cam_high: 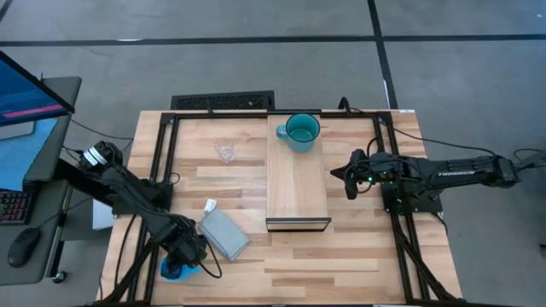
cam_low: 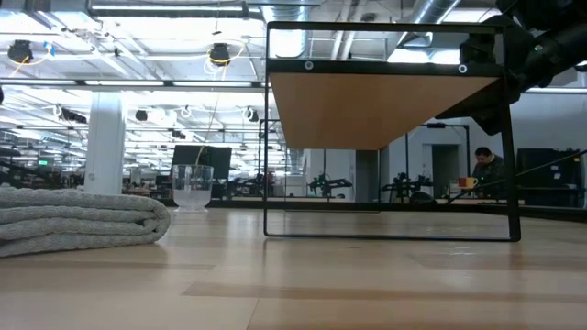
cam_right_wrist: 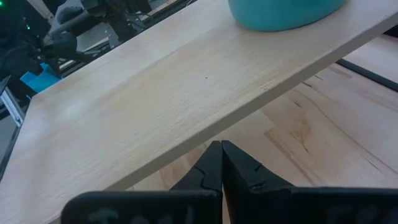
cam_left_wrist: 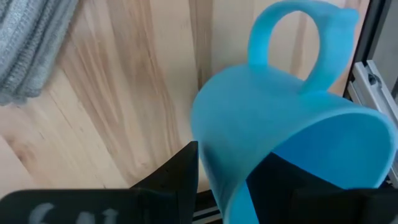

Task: Stack small to large cups/mugs on shelf
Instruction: Put the light blue mug on the shelf

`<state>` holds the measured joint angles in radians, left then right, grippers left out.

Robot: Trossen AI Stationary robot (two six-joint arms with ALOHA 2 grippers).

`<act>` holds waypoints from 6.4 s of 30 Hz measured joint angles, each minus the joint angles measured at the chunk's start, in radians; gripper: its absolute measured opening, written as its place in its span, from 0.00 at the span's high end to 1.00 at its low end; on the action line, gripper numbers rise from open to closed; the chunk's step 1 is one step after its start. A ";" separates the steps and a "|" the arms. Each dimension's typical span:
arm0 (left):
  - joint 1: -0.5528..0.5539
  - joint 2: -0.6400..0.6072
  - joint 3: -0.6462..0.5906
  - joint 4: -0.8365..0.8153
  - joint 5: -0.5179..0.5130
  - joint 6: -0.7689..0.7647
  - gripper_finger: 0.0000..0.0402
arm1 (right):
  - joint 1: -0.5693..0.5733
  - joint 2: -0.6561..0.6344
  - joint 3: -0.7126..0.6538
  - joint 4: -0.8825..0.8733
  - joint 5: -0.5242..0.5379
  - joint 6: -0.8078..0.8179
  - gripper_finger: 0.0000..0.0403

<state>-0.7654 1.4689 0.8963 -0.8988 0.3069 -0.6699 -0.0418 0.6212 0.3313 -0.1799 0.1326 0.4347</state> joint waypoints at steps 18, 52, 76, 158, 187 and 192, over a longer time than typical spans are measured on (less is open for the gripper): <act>0.015 0.000 0.000 -0.001 -0.004 -0.004 0.98 | 0.000 0.000 0.000 0.000 0.000 0.002 0.94; 0.334 -0.405 0.064 0.219 -0.406 -0.439 1.00 | 0.000 0.000 0.000 0.000 0.000 0.002 0.94; 0.716 0.000 0.608 0.087 -0.393 0.006 1.00 | 0.002 0.000 0.000 -0.011 -0.004 0.002 0.94; 0.916 0.671 1.458 -0.517 -0.213 0.707 0.95 | 0.000 -0.001 0.000 -0.102 -0.027 0.028 0.95; 0.910 0.669 1.460 -0.306 -0.199 0.793 0.86 | 0.000 -0.001 0.000 -0.104 -0.027 0.025 0.95; 0.900 0.668 1.460 -0.330 -0.142 0.803 0.86 | 0.000 -0.001 0.000 -0.104 -0.027 0.025 0.94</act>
<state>0.1345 2.1372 2.3558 -1.2287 0.1645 0.1326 -0.0418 0.6205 0.3317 -0.2841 0.1059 0.4599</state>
